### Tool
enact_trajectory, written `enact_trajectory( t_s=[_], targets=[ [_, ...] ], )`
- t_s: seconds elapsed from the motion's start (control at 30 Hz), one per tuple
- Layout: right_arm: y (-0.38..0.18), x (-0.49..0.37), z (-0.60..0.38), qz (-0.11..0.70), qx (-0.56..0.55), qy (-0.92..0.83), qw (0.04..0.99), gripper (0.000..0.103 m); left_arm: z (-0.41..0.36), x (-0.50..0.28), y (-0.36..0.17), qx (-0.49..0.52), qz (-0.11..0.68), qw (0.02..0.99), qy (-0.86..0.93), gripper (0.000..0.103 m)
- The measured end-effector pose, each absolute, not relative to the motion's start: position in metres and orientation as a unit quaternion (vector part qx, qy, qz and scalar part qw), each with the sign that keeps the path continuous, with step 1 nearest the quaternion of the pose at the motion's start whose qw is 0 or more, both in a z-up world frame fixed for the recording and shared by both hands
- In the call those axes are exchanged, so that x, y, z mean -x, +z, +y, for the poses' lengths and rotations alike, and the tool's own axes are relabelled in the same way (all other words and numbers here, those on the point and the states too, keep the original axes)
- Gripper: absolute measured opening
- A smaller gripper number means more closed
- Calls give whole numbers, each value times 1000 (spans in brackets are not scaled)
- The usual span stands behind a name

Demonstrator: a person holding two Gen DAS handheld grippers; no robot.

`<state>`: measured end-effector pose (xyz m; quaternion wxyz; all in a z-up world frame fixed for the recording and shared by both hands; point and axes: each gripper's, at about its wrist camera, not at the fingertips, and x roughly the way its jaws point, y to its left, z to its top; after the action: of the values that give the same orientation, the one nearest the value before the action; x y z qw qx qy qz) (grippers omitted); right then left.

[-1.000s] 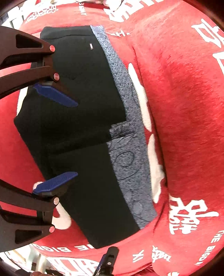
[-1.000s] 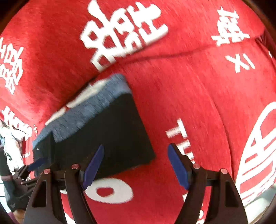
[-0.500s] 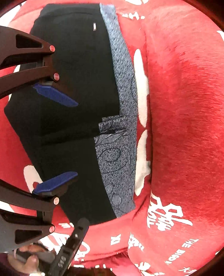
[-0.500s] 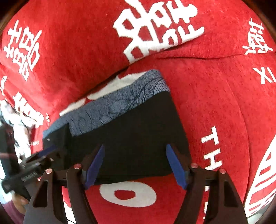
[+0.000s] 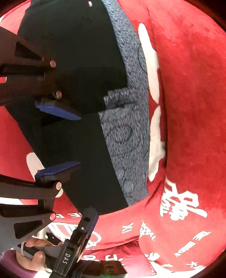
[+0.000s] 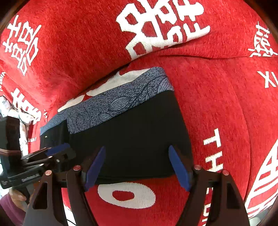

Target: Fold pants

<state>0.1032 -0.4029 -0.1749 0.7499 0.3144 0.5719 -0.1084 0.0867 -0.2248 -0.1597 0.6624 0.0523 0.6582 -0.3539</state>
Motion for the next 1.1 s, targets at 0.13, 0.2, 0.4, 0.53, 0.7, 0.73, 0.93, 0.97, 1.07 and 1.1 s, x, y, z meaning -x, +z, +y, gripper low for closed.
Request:
enact_trajectory(
  t_s=[0.13,0.2,0.4,0.53,0.7,0.73,0.93,0.97,1.07,1.1],
  targets=[
    [-174,-102,-404,570,-316,-107,751,78,-219,-91,-168,-50,670,657,-343,52],
    [-174,-101,-404,570,-316,-107,751,78,-219,-90,-170,-51,671,656,-342,52],
    [-168,-100,-404,568,-312,-113,753,79,-227,-82,-160,-29,664,647,-374,22],
    [-157,-105,-394,564,-300,-94,764,76,-221,-75,-160,-67,654,666,-352,15],
    [-164,-121,-369,575,-301,-42,760,74,-202,-76,-169,-48,667,662,-338,15],
    [-176,-126,-362,588,-309,-33,747,74,-203,-75,-167,-57,665,667,-332,15],
    [-188,-128,-343,610,-286,-35,738,77,-205,-70,-156,-105,652,696,-280,68],
    [-188,-126,-343,611,-287,-34,737,77,-202,-71,-153,-103,648,703,-274,78],
    [-188,-125,-346,613,-291,-31,733,77,-192,-74,-150,-101,645,713,-254,83],
    [-188,-126,-348,614,-293,-32,732,77,-188,-75,-151,-100,649,713,-245,94]
  ],
)
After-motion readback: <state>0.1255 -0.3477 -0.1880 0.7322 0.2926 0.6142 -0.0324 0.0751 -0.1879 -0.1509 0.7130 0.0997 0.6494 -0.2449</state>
